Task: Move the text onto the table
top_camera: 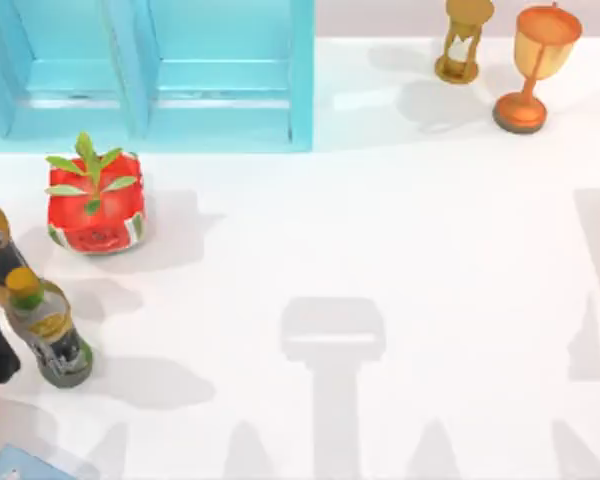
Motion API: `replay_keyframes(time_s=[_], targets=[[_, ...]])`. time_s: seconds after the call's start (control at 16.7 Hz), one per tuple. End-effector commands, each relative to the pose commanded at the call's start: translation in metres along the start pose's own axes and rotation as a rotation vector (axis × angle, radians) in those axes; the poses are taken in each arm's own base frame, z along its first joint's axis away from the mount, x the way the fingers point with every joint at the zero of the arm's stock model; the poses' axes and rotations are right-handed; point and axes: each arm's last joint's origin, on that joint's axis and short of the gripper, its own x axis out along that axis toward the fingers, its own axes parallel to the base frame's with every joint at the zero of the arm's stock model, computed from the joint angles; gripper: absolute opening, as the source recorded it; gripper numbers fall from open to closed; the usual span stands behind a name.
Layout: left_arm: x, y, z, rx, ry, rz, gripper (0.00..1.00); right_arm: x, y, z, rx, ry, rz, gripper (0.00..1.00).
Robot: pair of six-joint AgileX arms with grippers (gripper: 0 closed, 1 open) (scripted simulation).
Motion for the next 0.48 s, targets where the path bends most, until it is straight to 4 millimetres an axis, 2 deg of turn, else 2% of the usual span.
replay_keyframes(time_s=[0.24,0.48], targets=[[0.001,0.001,0.004,0.004,0.007,-0.001,1.0,0.0,0.0,0.0,0.0,0.0,0.0,1.0],[0.011,0.007,0.033,0.028,0.02,-0.005,1.0,0.0,0.0,0.0,0.0,0.0,0.0,1.0]])
